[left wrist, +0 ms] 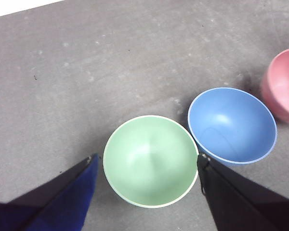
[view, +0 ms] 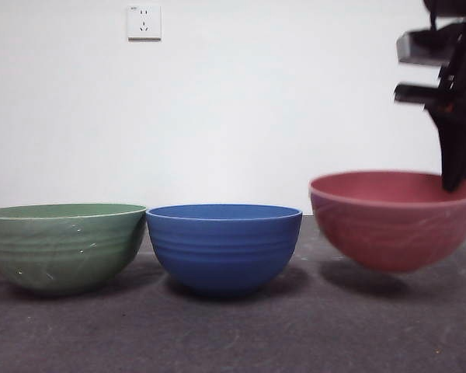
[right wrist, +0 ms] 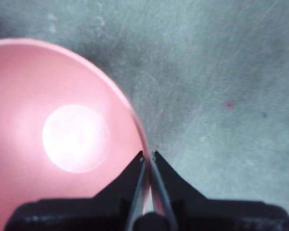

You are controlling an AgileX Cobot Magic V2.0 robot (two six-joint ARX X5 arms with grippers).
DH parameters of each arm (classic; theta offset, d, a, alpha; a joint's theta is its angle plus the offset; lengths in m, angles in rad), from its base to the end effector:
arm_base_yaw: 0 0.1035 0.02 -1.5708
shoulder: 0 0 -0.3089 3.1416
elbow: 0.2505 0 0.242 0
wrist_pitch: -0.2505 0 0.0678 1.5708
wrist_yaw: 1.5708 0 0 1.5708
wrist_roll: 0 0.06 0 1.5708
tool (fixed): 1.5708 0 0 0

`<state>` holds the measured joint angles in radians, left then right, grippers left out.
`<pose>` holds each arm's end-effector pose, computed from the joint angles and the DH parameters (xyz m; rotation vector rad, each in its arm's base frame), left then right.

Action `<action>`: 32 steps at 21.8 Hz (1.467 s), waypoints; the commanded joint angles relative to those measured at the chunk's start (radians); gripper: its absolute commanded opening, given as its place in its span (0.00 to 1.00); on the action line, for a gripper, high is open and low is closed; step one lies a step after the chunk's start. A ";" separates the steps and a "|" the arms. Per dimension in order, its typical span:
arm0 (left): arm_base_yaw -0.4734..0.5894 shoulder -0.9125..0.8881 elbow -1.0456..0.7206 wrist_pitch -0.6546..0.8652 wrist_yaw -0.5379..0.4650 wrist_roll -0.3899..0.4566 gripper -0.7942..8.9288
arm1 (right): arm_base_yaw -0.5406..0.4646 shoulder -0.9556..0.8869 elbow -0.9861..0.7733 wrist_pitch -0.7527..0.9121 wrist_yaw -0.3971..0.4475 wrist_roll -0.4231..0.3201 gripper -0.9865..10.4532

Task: Pick up the green bowl on the top,put the green bowl on the left,pick up the red bowl in the middle,put the red bowl on the right

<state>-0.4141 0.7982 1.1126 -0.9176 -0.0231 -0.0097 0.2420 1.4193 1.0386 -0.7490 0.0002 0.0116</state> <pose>0.1049 -0.0446 0.3818 0.1223 0.5943 -0.3761 0.2601 0.0642 0.2619 -0.1265 1.1250 0.2089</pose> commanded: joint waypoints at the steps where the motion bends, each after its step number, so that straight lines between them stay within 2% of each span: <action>1: 0.003 -0.002 -0.001 0.004 -0.001 0.005 0.44 | 0.002 0.055 -0.009 0.028 -0.002 0.013 0.07; 3: 0.003 -0.002 -0.001 0.003 -0.001 0.005 0.44 | 0.002 0.088 -0.009 0.037 -0.003 0.013 0.11; 6: 0.003 -0.002 -0.001 -0.006 0.001 0.006 0.44 | 0.002 0.090 -0.009 0.046 -0.002 0.018 0.30; 8: 0.003 -0.002 -0.001 -0.011 0.001 0.010 0.44 | 0.001 0.047 -0.009 0.068 -0.003 0.021 0.31; 10: 0.003 -0.002 -0.001 0.005 0.000 0.032 0.43 | 0.002 -0.048 -0.009 0.120 -0.049 0.025 0.31; 11: 0.003 -0.002 -0.001 0.023 -0.003 0.042 0.37 | 0.002 -0.109 -0.009 0.163 -0.091 0.025 0.30; 12: 0.003 -0.002 -0.001 0.039 -0.003 0.066 0.22 | 0.002 -0.171 -0.009 0.209 -0.135 0.027 0.29; 13: 0.003 -0.002 -0.001 0.057 -0.003 0.093 0.05 | 0.002 -0.240 -0.009 0.251 -0.154 0.028 0.20; 14: 0.003 -0.002 -0.001 0.071 -0.007 0.093 0.07 | 0.002 -0.295 -0.009 0.275 -0.154 0.023 0.11; 15: 0.003 -0.003 -0.002 0.084 -0.019 0.093 0.07 | 0.001 -0.358 -0.009 0.292 -0.148 0.009 0.08; 19: 0.028 -0.082 -0.070 0.134 -0.082 0.092 0.07 | 0.001 -0.576 -0.060 0.308 -0.064 -0.032 0.08; 24: 0.085 -0.312 -0.296 0.203 -0.082 0.047 0.07 | 0.002 -0.879 -0.324 0.392 -0.018 -0.005 0.08; 27: 0.095 -0.388 -0.371 0.222 -0.081 0.035 0.07 | 0.002 -0.952 -0.385 0.407 -0.019 0.005 0.08; 32: 0.095 -0.406 -0.376 0.219 -0.075 0.031 0.08 | 0.001 -0.960 -0.385 0.397 -0.017 0.016 0.09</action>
<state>-0.3233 0.3965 0.7338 -0.7097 -0.1013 0.0322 0.2420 0.4591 0.6563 -0.3531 -0.0219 0.0143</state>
